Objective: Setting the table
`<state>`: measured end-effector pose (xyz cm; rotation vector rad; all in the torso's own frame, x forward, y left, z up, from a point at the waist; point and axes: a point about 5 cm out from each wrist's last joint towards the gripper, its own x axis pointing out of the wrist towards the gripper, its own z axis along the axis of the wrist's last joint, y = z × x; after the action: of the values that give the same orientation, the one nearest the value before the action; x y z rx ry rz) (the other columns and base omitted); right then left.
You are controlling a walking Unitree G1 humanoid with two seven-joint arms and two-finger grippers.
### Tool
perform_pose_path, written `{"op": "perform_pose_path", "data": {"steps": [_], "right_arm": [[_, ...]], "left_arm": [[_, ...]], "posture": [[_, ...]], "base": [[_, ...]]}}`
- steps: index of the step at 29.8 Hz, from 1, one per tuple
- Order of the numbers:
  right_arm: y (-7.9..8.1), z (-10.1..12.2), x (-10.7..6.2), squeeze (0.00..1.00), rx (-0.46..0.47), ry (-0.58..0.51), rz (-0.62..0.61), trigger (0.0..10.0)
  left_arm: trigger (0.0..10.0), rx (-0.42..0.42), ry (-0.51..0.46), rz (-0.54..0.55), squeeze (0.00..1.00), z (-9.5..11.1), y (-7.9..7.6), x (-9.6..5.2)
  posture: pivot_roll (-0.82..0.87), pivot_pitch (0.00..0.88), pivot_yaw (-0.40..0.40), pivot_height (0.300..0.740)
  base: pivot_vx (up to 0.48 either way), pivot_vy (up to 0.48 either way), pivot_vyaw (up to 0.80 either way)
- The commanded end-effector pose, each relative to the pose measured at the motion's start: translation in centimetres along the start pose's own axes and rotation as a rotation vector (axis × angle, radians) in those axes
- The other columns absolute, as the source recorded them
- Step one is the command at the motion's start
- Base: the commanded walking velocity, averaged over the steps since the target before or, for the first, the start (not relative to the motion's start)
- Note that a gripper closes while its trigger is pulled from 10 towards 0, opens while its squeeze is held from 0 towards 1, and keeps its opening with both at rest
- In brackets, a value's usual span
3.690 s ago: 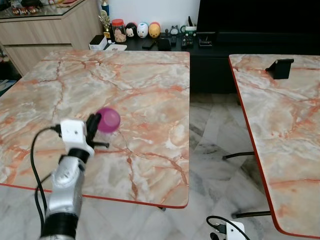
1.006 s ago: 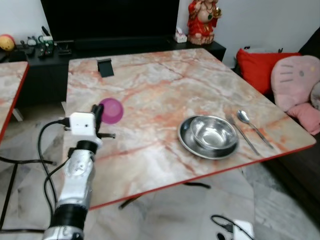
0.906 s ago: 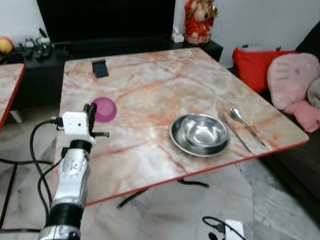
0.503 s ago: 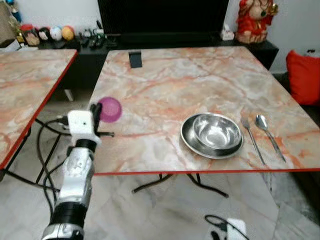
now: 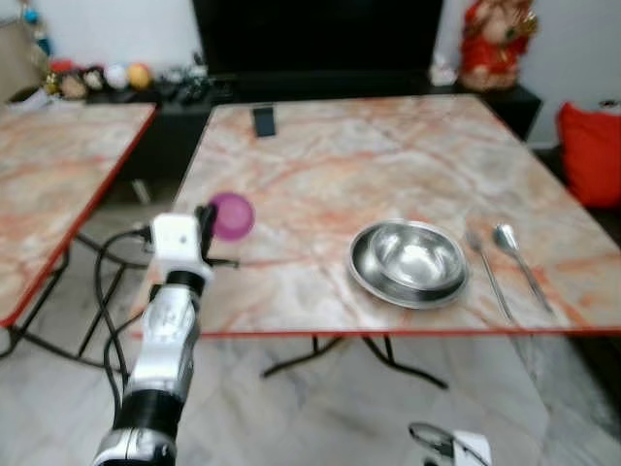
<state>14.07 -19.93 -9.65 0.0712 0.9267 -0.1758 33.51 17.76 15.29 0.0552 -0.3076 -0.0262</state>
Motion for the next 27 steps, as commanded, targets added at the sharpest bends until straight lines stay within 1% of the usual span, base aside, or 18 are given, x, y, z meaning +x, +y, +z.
{"op": "perform_pose_path", "data": {"steps": [1, 3, 9, 13, 14, 17, 19, 21, 25, 26, 27], "right_arm": [[0.81, 0.64, 0.26, 0.00, 0.029, -0.008, 0.023, 10.0], [0.81, 0.72, 0.29, 0.00, 0.036, -0.008, 0.017, 10.0], [0.73, 0.97, 0.36, 0.00, -0.005, -0.010, 0.019, 10.0], [0.75, 0.86, 0.31, 0.00, -0.025, -0.013, 0.025, 10.0], [0.75, 0.74, 0.29, 0.00, -0.014, -0.008, 0.026, 10.0], [0.59, 0.57, 0.25, 0.00, 0.031, -0.002, 0.017, 10.0], [0.53, 0.54, 0.23, 0.00, 0.021, -0.002, 0.017, 10.0], [0.38, 0.45, 0.19, 0.00, 0.012, -0.001, 0.017, 10.0], [0.25, 0.37, 0.17, 0.00, 0.014, 0.004, 0.014, 10.0], [0.27, 0.43, 0.18, 0.00, 0.023, 0.001, 0.013, 10.0], [0.30, 0.48, 0.20, 0.00, 0.023, -0.002, 0.013, 10.0]], "left_arm": [[10.0, 0.019, 0.009, 0.037, 0.00, -0.11, 1.12, -0.07], [10.0, 0.017, 0.010, 0.042, 0.00, -0.10, 1.21, -0.05], [10.0, 0.018, 0.014, 0.046, 0.00, -0.20, 1.20, 0.01], [10.0, 0.015, 0.015, 0.045, 0.00, -0.30, 1.13, -0.04], [10.0, 0.015, 0.017, 0.046, 0.00, -0.35, 1.12, -0.06], [10.0, 0.015, 0.017, 0.048, 0.00, -0.39, 1.12, -0.10], [10.0, 0.017, 0.019, 0.048, 0.00, -0.44, 1.21, -0.11], [10.0, 0.024, 0.023, 0.052, 0.00, -0.45, 1.64, 0.01], [10.0, 0.028, 0.039, 0.032, 0.00, -0.49, 1.81, 0.18], [10.0, 0.027, 0.054, -0.009, 0.00, -0.56, 1.80, 0.35], [10.0, 0.030, 0.066, -0.023, 0.00, -0.63, 1.87, 0.42]], "posture": [[-0.01, 0.000, -0.015, 0.731], [-0.01, 0.000, -0.015, 0.731], [-0.02, 0.000, -0.016, 0.731], [-0.02, 0.000, -0.017, 0.731], [-0.02, 0.000, -0.019, 0.731], [-0.02, 0.000, -0.021, 0.731], [-0.02, 0.000, -0.022, 0.731], [-0.02, 0.000, -0.023, 0.731], [-0.02, 0.000, -0.025, 0.731], [-0.02, 0.000, -0.028, 0.731], [-0.02, 0.000, -0.029, 0.731]], "base": [[0.000, -0.469, 0.00], [0.000, -0.469, 0.00], [0.000, -0.463, 0.00], [0.000, -0.420, 0.65], [0.000, -0.368, 0.62], [0.000, -0.369, 0.00], [0.000, -0.338, 0.00], [0.000, 0.000, 0.00], [0.000, 0.000, 0.00], [0.000, 0.000, 0.00], [0.000, 0.000, 0.00]]}}
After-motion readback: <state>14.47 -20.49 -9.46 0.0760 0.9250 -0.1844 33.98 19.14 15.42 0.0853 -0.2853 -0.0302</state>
